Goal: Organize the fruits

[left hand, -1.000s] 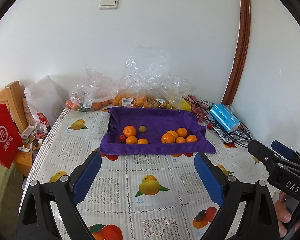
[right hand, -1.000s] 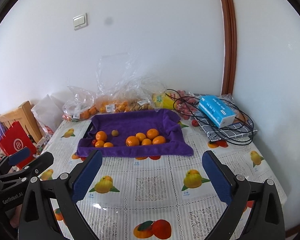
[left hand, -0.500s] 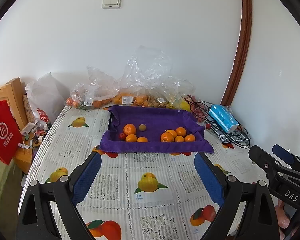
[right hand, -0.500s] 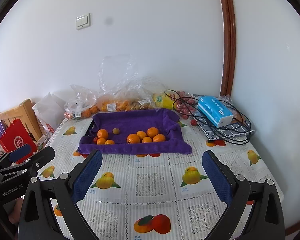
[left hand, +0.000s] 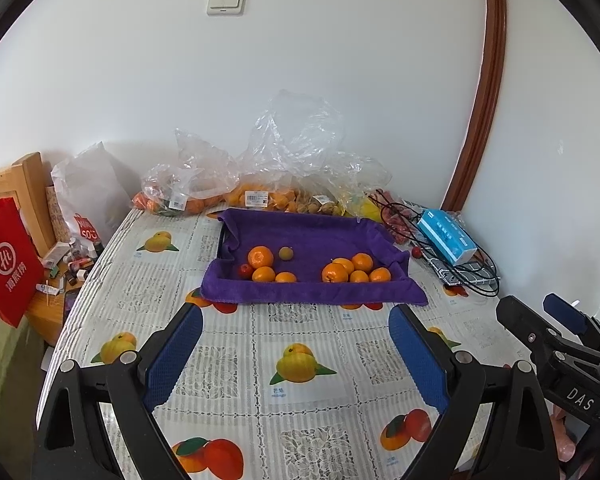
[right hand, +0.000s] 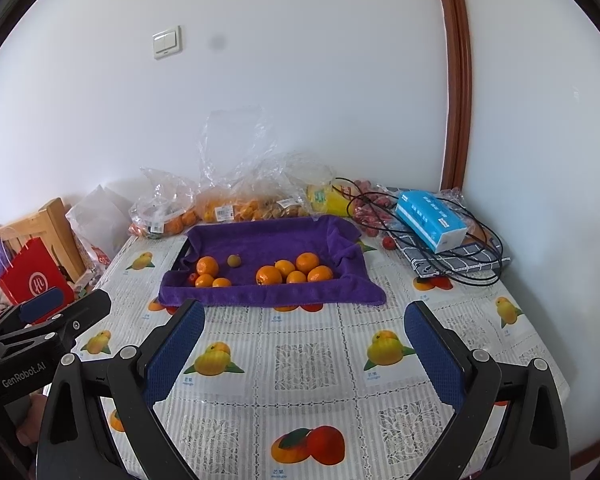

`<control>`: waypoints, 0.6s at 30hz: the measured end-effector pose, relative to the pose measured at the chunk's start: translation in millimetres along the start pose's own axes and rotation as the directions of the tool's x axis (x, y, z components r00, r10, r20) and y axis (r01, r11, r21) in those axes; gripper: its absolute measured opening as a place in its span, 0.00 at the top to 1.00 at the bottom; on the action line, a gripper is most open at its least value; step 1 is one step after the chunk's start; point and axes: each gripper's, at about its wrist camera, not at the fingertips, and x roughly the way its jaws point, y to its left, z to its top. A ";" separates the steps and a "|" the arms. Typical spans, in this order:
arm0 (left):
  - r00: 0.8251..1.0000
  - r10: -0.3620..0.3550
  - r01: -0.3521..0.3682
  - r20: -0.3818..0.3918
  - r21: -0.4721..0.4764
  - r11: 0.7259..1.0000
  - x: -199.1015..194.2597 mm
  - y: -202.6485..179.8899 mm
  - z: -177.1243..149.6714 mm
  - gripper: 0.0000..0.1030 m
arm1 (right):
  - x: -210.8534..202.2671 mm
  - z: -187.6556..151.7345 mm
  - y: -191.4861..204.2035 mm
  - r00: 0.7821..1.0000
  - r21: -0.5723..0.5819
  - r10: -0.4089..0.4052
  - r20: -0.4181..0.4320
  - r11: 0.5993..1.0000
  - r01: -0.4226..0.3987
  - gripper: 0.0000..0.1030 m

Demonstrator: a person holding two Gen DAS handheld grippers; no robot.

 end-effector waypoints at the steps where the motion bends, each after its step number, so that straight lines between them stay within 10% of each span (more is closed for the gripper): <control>1: 1.000 0.001 -0.001 0.000 0.002 1.000 -0.5 -0.3 -0.2 0.08 | -0.1 -0.6 0.0 1.000 0.003 0.003 -0.001 1.000 -0.003 0.04; 18: 1.000 0.004 -0.004 -0.001 -0.012 1.000 -1.5 5.6 0.5 0.08 | 0.0 -3.2 9.3 1.000 -0.008 0.008 -0.007 1.000 -0.008 0.04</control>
